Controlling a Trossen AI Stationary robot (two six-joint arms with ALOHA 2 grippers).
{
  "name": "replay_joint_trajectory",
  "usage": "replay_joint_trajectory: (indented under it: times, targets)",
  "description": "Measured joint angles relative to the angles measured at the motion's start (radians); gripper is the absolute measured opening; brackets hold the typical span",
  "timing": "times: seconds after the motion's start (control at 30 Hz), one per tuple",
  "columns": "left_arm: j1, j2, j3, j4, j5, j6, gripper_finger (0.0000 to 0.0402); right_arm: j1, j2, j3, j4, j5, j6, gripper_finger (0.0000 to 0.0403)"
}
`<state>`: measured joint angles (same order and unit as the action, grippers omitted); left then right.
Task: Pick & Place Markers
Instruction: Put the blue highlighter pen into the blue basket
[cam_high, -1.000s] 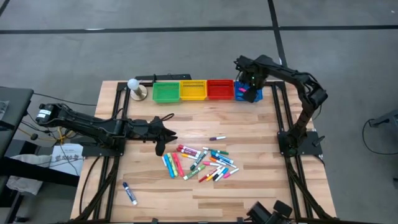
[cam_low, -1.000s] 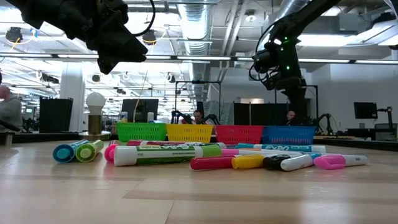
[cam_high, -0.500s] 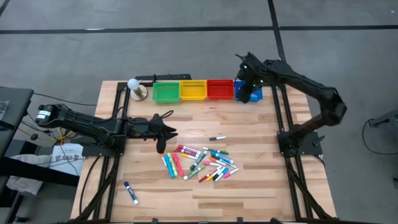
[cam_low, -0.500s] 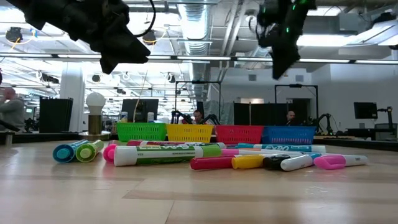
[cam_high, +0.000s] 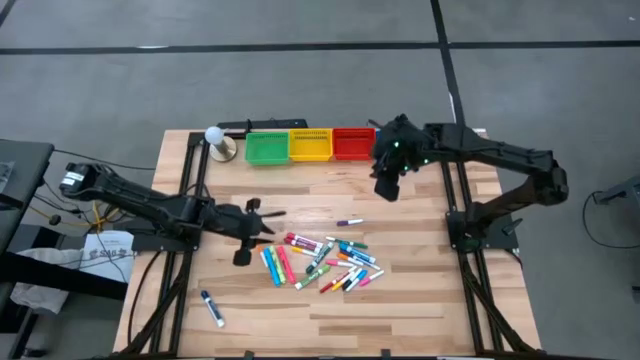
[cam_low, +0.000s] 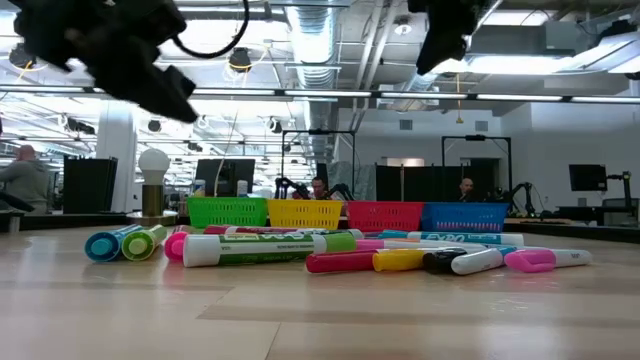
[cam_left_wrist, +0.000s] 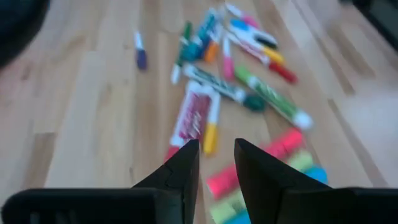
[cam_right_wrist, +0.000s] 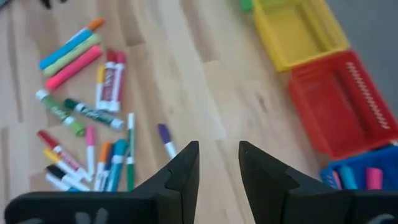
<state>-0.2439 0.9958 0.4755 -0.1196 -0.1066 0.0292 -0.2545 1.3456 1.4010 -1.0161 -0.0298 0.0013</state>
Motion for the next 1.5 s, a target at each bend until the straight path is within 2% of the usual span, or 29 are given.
replay_joint_trajectory:
  times: [0.2, 0.47, 0.67, 0.83, 1.07, 1.5]
  targets:
    - [-0.107, 0.026, 0.0, -0.045, -0.001, 0.093, 0.0102, 0.086, 0.02, -0.001, -0.003, 0.003, 0.007, 0.0103]
    - [-0.2, 0.169, 0.0, -0.033, -0.003, 0.205, 0.0102, 0.118, 0.044, 0.0, -0.004, 0.004, 0.011, 0.0103]
    - [-0.199, 0.246, 0.0, -0.006, -0.005, 0.299, 0.0102, 0.117, 0.05, 0.0, -0.007, 0.004, 0.011, 0.0103]
    - [-0.185, 0.292, 0.0, 0.082, -0.003, 0.312, 0.0102, 0.117, 0.048, 0.0, -0.03, 0.004, 0.01, 0.0103]
    - [-0.194, 0.39, 0.0, 0.151, 0.048, 0.359, 0.0102, 0.117, 0.048, 0.0, -0.056, 0.004, 0.01, 0.0103]
    - [-0.201, 0.422, 0.0, 0.182, 0.048, 0.408, 0.0102, 0.117, 0.048, 0.0, -0.077, 0.004, 0.0, 0.0103]
